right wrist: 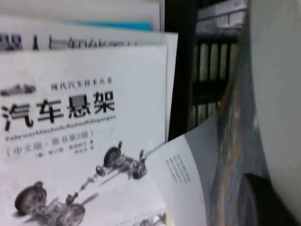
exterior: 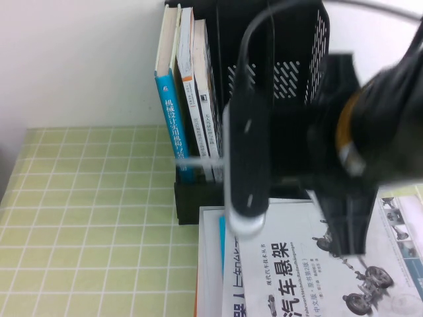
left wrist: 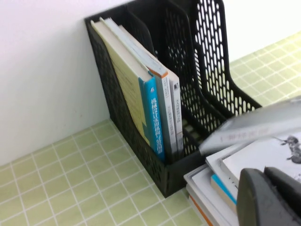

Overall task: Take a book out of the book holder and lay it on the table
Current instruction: Place the picked book on the book

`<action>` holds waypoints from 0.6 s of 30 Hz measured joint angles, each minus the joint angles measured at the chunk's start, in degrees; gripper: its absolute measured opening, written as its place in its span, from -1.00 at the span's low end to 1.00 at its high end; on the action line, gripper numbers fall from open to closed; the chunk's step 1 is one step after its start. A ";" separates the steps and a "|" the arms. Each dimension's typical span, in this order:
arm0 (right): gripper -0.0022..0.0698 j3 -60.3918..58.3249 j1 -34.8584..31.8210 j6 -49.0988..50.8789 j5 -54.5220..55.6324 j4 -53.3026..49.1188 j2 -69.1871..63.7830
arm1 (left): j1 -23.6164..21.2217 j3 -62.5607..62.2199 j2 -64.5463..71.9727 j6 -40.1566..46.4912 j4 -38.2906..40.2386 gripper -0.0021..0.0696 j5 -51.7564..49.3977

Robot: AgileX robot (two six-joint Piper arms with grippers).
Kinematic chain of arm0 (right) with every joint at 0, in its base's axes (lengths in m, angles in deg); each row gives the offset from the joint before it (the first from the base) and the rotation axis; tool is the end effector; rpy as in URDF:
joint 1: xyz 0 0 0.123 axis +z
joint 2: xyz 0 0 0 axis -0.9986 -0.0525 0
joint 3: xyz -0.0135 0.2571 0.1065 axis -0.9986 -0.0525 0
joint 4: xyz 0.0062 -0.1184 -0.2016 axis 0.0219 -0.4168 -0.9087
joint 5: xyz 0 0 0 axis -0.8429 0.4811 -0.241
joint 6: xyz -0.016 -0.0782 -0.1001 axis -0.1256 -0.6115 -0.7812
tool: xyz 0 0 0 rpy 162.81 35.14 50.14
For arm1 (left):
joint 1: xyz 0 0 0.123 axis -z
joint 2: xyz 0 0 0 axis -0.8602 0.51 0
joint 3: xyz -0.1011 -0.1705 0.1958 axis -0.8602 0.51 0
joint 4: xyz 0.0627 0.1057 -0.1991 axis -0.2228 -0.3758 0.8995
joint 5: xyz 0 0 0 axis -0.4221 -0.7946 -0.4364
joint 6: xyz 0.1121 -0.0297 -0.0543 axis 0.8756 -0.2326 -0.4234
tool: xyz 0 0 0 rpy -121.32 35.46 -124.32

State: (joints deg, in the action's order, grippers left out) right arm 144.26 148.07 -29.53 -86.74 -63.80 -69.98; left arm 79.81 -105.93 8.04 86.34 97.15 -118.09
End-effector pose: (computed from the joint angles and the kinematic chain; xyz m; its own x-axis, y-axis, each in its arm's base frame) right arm 0.1937 0.2310 0.3623 0.1055 -0.9841 -0.1431 -0.7824 0.0066 -0.6227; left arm 0.1136 -0.0616 0.4437 -0.3507 0.1710 -0.9208 0.4805 0.8768 -0.0202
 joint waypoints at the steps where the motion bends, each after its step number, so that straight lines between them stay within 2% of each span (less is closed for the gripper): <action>1: -0.89 -1.95 1.82 1.79 0.13 -2.87 -0.15 | 0.00 0.00 -1.24 -0.61 -0.29 -0.95 -0.49; 7: -0.89 -10.30 8.53 9.78 0.49 -5.56 -1.47 | 0.00 -0.11 -4.62 -2.58 -0.92 -0.95 -2.18; 18: -0.89 -20.72 9.33 26.14 2.18 -4.35 -10.60 | 0.00 6.69 -4.72 -3.13 0.72 -0.95 -2.66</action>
State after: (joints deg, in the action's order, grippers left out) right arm 123.54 157.40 -3.39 -84.57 -68.15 -80.58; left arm 79.81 -99.24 3.32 83.21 97.87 -120.75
